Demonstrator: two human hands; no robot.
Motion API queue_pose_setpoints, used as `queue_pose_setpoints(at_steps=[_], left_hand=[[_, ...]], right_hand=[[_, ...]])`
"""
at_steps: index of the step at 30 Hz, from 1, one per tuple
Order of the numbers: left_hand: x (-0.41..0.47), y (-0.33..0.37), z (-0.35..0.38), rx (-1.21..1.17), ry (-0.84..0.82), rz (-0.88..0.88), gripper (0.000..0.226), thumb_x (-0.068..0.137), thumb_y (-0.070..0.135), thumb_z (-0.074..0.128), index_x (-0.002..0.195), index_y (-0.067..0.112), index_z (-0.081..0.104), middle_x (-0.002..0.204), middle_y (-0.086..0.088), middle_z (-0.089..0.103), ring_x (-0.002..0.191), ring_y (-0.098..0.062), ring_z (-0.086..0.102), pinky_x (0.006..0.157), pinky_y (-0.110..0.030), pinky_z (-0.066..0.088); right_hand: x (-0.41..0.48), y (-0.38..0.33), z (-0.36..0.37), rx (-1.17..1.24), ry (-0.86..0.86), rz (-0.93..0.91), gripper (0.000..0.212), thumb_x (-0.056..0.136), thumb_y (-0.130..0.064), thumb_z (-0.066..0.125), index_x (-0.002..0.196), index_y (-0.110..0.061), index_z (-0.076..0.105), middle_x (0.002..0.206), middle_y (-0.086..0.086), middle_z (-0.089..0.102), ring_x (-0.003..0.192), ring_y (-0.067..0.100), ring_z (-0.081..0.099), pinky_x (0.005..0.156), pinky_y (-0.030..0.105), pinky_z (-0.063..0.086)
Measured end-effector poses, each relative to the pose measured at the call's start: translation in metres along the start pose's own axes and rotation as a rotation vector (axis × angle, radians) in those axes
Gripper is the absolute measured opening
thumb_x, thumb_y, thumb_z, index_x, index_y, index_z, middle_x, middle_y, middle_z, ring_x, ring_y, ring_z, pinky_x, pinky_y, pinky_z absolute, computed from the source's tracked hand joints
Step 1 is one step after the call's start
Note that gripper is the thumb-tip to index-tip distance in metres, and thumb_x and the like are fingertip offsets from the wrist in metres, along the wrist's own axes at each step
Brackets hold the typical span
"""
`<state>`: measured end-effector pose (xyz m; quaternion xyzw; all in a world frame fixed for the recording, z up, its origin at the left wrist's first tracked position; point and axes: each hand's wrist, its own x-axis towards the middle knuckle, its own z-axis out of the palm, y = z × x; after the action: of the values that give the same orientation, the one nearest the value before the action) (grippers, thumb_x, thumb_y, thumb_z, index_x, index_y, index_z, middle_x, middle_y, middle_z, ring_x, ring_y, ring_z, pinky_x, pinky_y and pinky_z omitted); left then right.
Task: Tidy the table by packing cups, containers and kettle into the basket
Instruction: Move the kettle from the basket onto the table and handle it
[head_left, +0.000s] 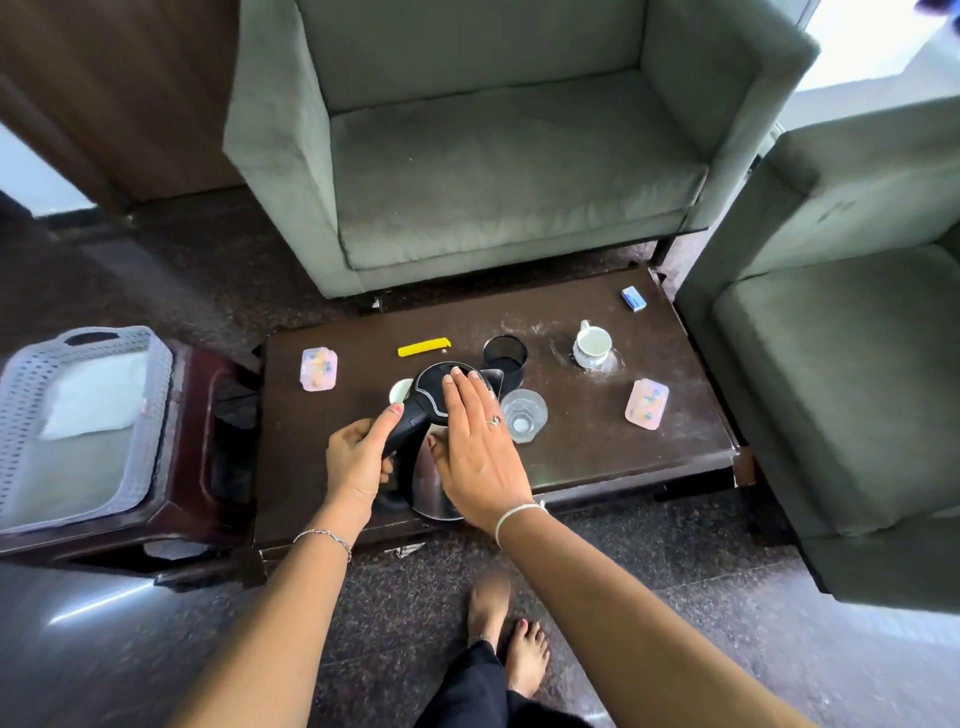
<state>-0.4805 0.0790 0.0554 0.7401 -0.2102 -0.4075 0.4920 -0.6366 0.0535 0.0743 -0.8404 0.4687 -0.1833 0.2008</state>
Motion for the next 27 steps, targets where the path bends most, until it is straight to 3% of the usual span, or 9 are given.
queue_pose_setpoints(at_steps=[3,6,10,14,21,24,27], left_hand=[[-0.01,0.01,-0.013,-0.063,0.024,0.018,0.041,0.062,0.058,0.079,0.063,0.018,0.071,0.055,-0.006,0.05,0.041,-0.014,0.038,0.037,-0.02,0.029],[-0.024,0.023,-0.034,-0.109,0.063,0.049,0.043,0.062,0.059,0.079,0.058,0.017,0.068,0.048,-0.003,0.049,0.038,-0.014,0.037,0.037,-0.02,0.029],[-0.04,0.039,-0.069,-0.144,0.109,0.08,0.047,0.063,0.061,0.074,0.056,0.016,0.061,0.045,-0.003,0.048,0.035,-0.015,0.038,0.037,-0.019,0.03],[-0.05,0.051,-0.114,-0.184,0.168,0.103,0.051,0.063,0.061,0.072,0.063,0.011,0.061,0.047,-0.004,0.049,0.037,-0.016,0.038,0.038,-0.02,0.03],[-0.048,0.064,-0.206,-0.28,0.28,0.103,0.042,0.058,0.059,0.076,0.056,0.019,0.063,0.044,0.0,0.05,0.036,-0.013,0.039,0.036,-0.018,0.029],[-0.039,0.061,-0.254,-0.307,0.314,0.127,0.053,0.056,0.06,0.075,0.066,0.009,0.064,0.043,-0.001,0.048,0.036,-0.014,0.037,0.036,-0.019,0.028],[-0.027,0.056,-0.307,-0.304,0.316,0.159,0.045,0.068,0.05,0.076,0.066,0.007,0.061,0.045,-0.004,0.046,0.036,-0.015,0.036,0.036,-0.019,0.027]], right_hand=[[0.001,-0.015,-0.01,-0.001,0.03,-0.051,0.063,0.099,-0.031,0.04,0.152,-0.004,0.018,0.16,0.011,0.017,0.15,0.024,0.007,0.122,0.038,0.009],[0.001,-0.035,-0.019,-0.013,0.067,-0.126,0.063,0.097,-0.034,0.042,0.151,-0.006,0.023,0.159,0.011,0.022,0.149,0.025,0.013,0.122,0.039,0.015],[0.004,-0.063,-0.024,0.065,0.084,-0.193,0.061,0.097,-0.032,0.043,0.152,-0.012,0.023,0.16,0.012,0.016,0.148,0.026,0.01,0.122,0.037,0.012],[0.011,-0.092,-0.016,0.183,0.094,-0.216,0.059,0.099,-0.032,0.04,0.152,-0.016,0.019,0.161,0.008,0.01,0.149,0.024,0.008,0.12,0.033,0.012],[0.037,-0.171,0.022,0.288,0.04,-0.331,0.063,0.1,-0.047,0.032,0.153,-0.022,0.01,0.161,0.004,0.012,0.15,0.015,0.005,0.12,0.027,0.008],[0.047,-0.214,0.05,0.485,0.093,-0.202,0.067,0.099,-0.049,0.031,0.153,-0.014,0.015,0.161,0.005,0.016,0.15,0.016,0.005,0.121,0.032,0.009],[0.069,-0.264,0.077,0.84,0.085,0.198,0.06,0.098,-0.046,0.037,0.148,-0.014,0.029,0.151,0.005,0.035,0.143,0.017,0.026,0.119,0.037,0.019]])
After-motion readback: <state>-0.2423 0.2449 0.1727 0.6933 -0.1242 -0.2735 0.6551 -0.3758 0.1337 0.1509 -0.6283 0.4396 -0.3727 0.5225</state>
